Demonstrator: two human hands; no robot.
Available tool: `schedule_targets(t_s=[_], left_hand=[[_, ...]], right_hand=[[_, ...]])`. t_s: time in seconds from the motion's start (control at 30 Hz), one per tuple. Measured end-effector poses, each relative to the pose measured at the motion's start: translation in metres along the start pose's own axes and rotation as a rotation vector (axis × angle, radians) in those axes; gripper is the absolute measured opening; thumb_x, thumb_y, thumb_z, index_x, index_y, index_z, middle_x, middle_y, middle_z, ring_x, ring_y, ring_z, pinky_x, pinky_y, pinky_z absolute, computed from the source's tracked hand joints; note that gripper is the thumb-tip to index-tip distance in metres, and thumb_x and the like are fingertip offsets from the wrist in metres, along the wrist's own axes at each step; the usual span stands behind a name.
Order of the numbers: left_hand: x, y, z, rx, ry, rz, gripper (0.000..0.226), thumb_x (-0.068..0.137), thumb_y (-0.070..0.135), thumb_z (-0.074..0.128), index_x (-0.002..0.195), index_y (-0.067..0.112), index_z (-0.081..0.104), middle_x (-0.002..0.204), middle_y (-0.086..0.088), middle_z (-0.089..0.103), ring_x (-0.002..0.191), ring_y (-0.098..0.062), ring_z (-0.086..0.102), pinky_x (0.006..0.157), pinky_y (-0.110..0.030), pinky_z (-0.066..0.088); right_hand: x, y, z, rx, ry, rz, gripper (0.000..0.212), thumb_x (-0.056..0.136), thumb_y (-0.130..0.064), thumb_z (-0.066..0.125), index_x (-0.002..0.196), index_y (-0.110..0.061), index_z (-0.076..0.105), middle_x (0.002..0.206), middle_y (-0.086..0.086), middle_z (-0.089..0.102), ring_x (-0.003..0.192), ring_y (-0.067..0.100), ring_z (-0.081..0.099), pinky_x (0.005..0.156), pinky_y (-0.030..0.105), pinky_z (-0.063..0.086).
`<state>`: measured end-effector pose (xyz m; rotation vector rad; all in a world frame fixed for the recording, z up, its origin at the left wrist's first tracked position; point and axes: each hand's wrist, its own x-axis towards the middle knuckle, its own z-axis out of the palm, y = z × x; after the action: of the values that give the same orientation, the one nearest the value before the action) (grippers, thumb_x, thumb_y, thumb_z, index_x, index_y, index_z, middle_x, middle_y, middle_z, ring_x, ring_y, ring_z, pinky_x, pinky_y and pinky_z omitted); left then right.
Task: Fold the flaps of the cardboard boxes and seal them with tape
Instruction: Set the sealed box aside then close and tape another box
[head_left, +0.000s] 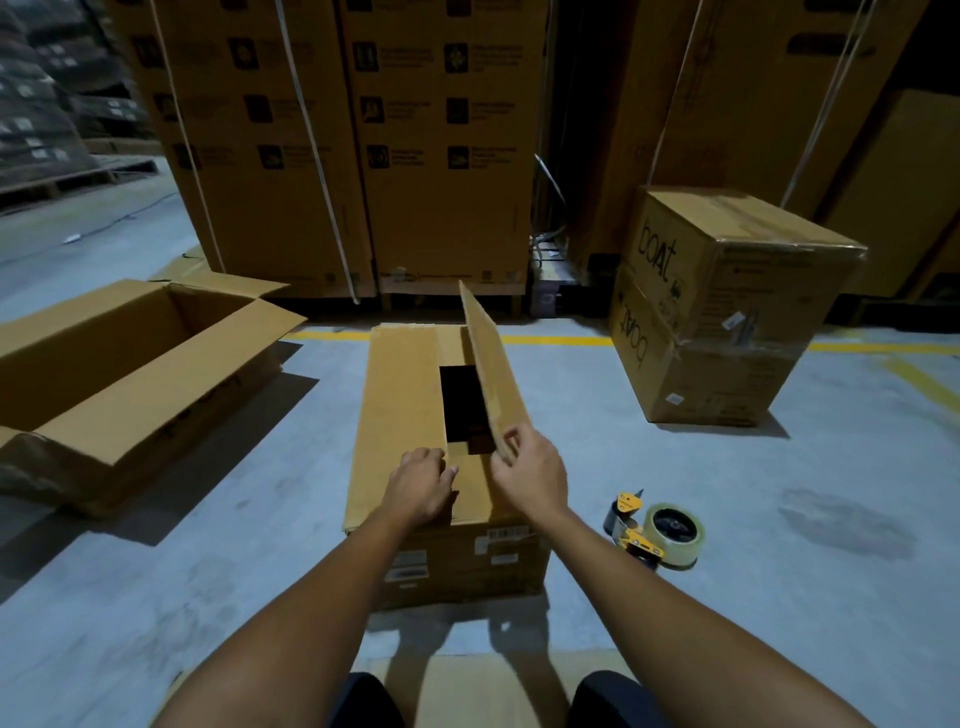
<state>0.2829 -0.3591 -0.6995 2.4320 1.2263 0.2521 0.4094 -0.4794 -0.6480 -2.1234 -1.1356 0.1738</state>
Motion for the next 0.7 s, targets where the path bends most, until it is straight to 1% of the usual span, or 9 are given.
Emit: schedule_targets(t_s=[0.1,0.17,0.23,0.27,0.33,0.43,0.5,0.6,0.7], left_hand=[[-0.001,-0.017,-0.001,0.056,0.054,0.025,0.039,0.105,0.038,0.038,0.13,0.013,0.054,0.139,-0.008,0.052,0.131,-0.028,0.043,0.108,-0.044,0.036],[-0.001,-0.03,0.001,0.065,0.069,0.039,0.037,0.105,0.032,0.036,0.132,0.014,0.054,0.149,-0.007,0.045,0.142,-0.028,0.035,0.116,-0.046,0.025],[-0.001,-0.036,0.002,0.071,0.07,0.062,0.04,0.106,0.03,0.033,0.14,0.018,0.049,0.158,-0.004,0.035,0.149,-0.025,0.022,0.121,-0.047,0.013],[0.002,-0.039,0.002,0.074,0.065,0.073,0.041,0.107,0.03,0.032,0.143,0.02,0.047,0.161,-0.003,0.031,0.151,-0.023,0.019,0.122,-0.047,0.009],[0.01,-0.042,0.002,0.08,0.066,0.098,0.04,0.107,0.03,0.031,0.143,0.022,0.045,0.162,-0.002,0.028,0.152,-0.022,0.015,0.123,-0.048,0.006],[0.03,-0.049,-0.002,0.09,0.088,0.079,0.039,0.107,0.033,0.031,0.142,0.022,0.044,0.163,-0.002,0.026,0.152,-0.022,0.013,0.123,-0.051,0.005],[0.05,-0.059,-0.006,0.112,0.113,0.017,0.041,0.106,0.038,0.032,0.142,0.021,0.044,0.163,-0.003,0.026,0.152,-0.025,0.012,0.121,-0.055,0.007],[0.092,-0.08,-0.013,0.058,0.157,-0.152,0.047,0.104,0.046,0.035,0.141,0.018,0.042,0.159,-0.009,0.028,0.149,-0.032,0.019,0.115,-0.061,0.018],[0.128,-0.095,-0.025,-0.28,0.217,-0.378,0.061,0.097,0.048,0.052,0.144,0.011,0.037,0.149,-0.015,0.043,0.134,-0.036,0.042,0.108,-0.054,0.039]], right_hand=[[-0.004,0.0,0.028,-0.197,-0.196,-0.101,0.049,0.09,-0.047,0.063,0.13,-0.023,0.049,0.132,0.003,0.056,0.124,0.026,0.049,0.099,0.041,0.044],[-0.005,0.004,0.046,-0.438,-0.468,-0.132,0.076,0.087,-0.07,0.054,0.145,-0.023,0.038,0.156,0.014,0.034,0.143,0.034,0.029,0.112,0.052,0.028],[-0.006,0.005,0.055,-0.579,-0.635,-0.116,0.093,0.084,-0.084,0.04,0.153,-0.023,0.028,0.166,0.021,0.009,0.151,0.04,0.009,0.116,0.06,0.014],[-0.004,0.003,0.06,-0.584,-0.635,-0.1,0.092,0.085,-0.085,0.035,0.153,-0.024,0.028,0.166,0.021,0.009,0.15,0.042,0.01,0.115,0.061,0.013],[0.007,-0.005,0.064,-0.542,-0.523,-0.084,0.077,0.092,-0.077,0.031,0.146,-0.023,0.039,0.158,0.019,0.027,0.142,0.039,0.024,0.108,0.058,0.024],[0.033,-0.013,0.073,-0.467,-0.353,-0.04,0.055,0.098,-0.058,0.041,0.137,-0.02,0.047,0.144,0.012,0.044,0.133,0.033,0.036,0.102,0.052,0.032],[0.054,-0.014,0.085,-0.471,-0.342,-0.033,0.052,0.099,-0.052,0.045,0.138,-0.018,0.046,0.148,0.013,0.042,0.138,0.033,0.033,0.107,0.052,0.03],[0.085,-0.014,0.106,-0.438,-0.35,-0.001,0.057,0.101,-0.052,0.041,0.147,-0.017,0.042,0.163,0.017,0.025,0.152,0.034,0.016,0.117,0.06,0.016],[0.114,-0.017,0.126,-0.39,-0.336,0.003,0.06,0.102,-0.055,0.038,0.149,-0.017,0.042,0.166,0.018,0.017,0.155,0.033,0.006,0.12,0.061,0.004]])
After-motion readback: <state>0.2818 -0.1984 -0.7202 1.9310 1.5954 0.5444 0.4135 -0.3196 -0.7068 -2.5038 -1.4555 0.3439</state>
